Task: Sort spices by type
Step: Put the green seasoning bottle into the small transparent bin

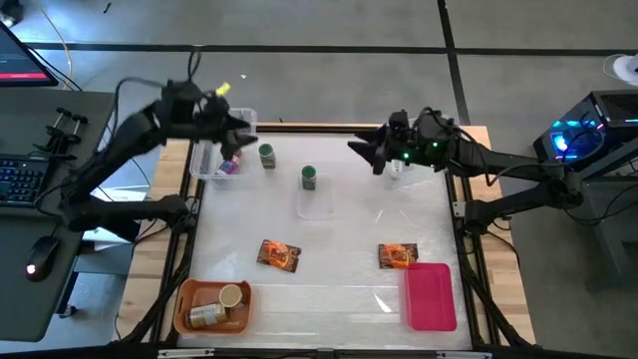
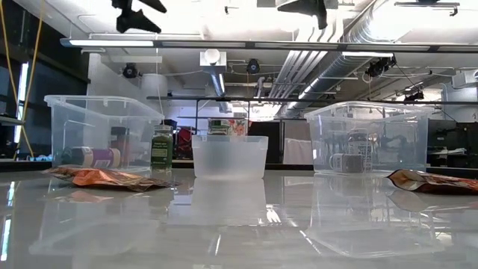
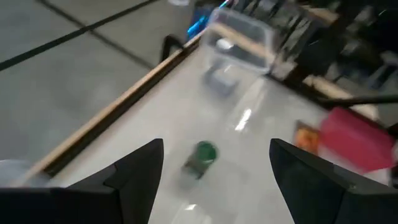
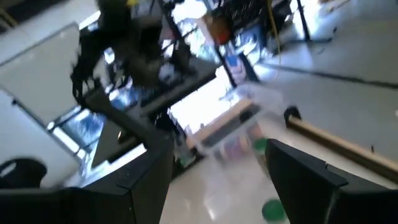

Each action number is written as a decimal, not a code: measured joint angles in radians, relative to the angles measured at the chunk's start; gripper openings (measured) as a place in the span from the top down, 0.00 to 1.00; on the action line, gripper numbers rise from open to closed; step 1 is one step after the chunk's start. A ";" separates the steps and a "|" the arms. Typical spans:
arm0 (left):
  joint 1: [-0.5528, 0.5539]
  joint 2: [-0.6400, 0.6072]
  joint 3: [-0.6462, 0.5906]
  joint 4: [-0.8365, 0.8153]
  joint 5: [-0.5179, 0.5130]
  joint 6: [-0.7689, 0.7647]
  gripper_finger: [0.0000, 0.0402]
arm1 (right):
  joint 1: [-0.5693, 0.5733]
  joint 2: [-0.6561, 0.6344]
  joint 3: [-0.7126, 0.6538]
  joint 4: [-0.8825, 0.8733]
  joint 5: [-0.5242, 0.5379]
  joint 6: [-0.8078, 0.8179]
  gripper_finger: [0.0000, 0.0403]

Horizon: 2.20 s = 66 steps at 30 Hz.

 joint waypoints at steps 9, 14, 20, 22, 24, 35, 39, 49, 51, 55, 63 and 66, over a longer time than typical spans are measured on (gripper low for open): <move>-0.009 0.183 0.073 0.001 -0.085 0.040 0.33 | -0.057 0.019 0.000 0.034 0.012 0.097 0.38; -0.009 0.511 0.407 -0.349 -0.207 0.279 0.37 | -0.064 0.066 0.000 0.032 -0.002 0.139 0.38; -0.006 0.806 0.605 -0.596 -0.372 0.413 0.38 | -0.064 0.129 0.000 0.032 -0.120 0.111 0.38; -0.011 0.864 0.615 -0.603 -0.384 0.417 0.38 | -0.064 0.141 0.000 0.031 -0.165 0.066 0.38; -0.018 0.903 0.617 -0.615 -0.388 0.398 0.38 | -0.064 0.141 0.000 0.031 -0.204 0.025 0.38; -0.078 1.030 0.617 -0.736 -0.466 0.292 0.38 | -0.144 0.119 0.000 0.032 -0.373 -0.067 0.38; -0.088 1.030 0.617 -0.742 -0.471 0.337 0.38 | -0.163 0.119 0.000 0.032 -0.390 -0.063 0.38; -0.052 1.033 0.617 -0.733 -0.484 0.386 0.38 | -0.153 0.119 0.000 0.032 -0.389 -0.046 0.38; -0.048 1.039 0.617 -0.732 -0.454 0.391 0.38 | -0.153 0.119 0.000 0.032 -0.389 -0.044 0.38; -0.051 1.064 0.617 -0.729 -0.439 0.394 0.38 | -0.153 0.120 0.000 0.032 -0.381 -0.044 0.38; -0.051 1.081 0.616 -0.745 -0.456 0.373 0.38 | -0.153 0.120 0.000 0.024 -0.381 -0.044 0.38; -0.047 1.082 0.616 -0.760 -0.450 0.364 0.38 | -0.153 0.120 0.000 0.013 -0.381 -0.046 0.38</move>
